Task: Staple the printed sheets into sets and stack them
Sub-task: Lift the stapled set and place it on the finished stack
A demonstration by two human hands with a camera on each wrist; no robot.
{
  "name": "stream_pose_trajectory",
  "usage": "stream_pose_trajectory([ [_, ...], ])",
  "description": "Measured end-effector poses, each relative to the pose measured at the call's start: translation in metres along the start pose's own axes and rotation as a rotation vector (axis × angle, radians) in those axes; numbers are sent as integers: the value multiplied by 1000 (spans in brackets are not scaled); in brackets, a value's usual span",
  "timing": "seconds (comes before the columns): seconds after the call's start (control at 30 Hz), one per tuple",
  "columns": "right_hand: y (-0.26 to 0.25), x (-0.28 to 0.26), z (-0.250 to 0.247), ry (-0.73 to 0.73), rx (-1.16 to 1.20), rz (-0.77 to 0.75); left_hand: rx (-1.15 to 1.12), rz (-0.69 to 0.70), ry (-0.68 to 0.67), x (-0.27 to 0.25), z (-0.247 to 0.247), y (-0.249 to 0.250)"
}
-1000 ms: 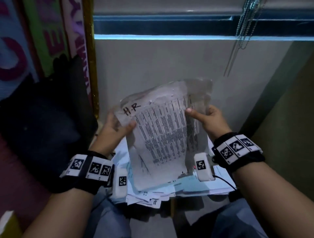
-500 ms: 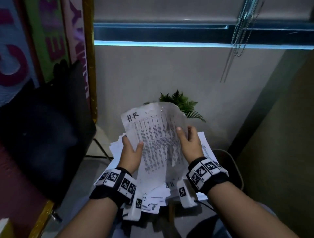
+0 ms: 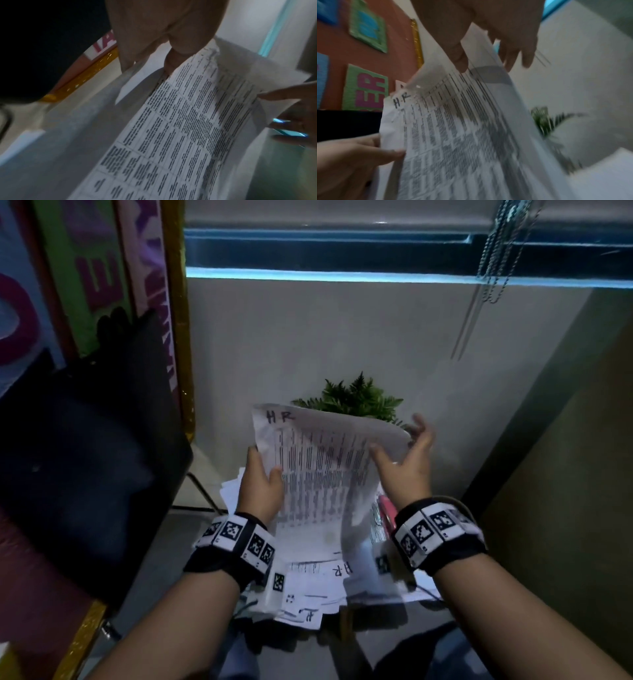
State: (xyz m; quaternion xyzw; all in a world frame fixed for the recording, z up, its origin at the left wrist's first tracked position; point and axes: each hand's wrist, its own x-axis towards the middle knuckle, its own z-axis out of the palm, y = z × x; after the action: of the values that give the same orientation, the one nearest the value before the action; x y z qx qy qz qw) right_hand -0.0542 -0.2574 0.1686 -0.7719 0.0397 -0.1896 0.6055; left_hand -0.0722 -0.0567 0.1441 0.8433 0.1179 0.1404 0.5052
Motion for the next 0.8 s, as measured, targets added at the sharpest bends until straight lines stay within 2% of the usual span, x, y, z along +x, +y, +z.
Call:
stream_pose_trajectory([
  [0.07, -20, 10, -11, 103, -221, -234, 138, 161, -22, 8, -10, 12],
  [0.1, -30, 16, -15, 83, -374, -344, 225, 256, -44, 11, -16, 19],
  [0.17, -48, 25, -17, -99, -669, -467, 363, 427, -123, 14, -24, 34],
  [0.23, -53, 29, -12, -341, -744, -448, 371, 539, -232, 11, -25, 45],
  [0.3, -49, 28, -8, -455, -572, -292, 312, 572, -282, 7, -22, 51],
  [0.37, -37, 27, -10, -437, -367, -130, 224, 512, -199, 4, -24, 45],
  [0.43, -25, 26, -20, -364, -216, -56, 260, 430, 27, 3, -31, 28],
  [0.5, -14, 25, -32, -305, -118, 28, 363, 262, 278, 4, -43, 5],
  [0.53, -10, 24, -37, -291, -78, 68, 326, 158, 349, 6, -49, -9],
  [0.57, -4, 24, -42, -283, -33, 101, 193, 55, 349, 8, -53, -21],
  [0.67, 9, 25, -46, -255, 49, 155, -497, -154, 92, 15, -57, -49],
  [0.73, 14, 22, -43, -230, 88, 179, -603, -202, -19, 17, -56, -59],
  [0.8, 18, 19, -39, -222, 110, 179, -566, -154, 26, 14, -53, -58],
])
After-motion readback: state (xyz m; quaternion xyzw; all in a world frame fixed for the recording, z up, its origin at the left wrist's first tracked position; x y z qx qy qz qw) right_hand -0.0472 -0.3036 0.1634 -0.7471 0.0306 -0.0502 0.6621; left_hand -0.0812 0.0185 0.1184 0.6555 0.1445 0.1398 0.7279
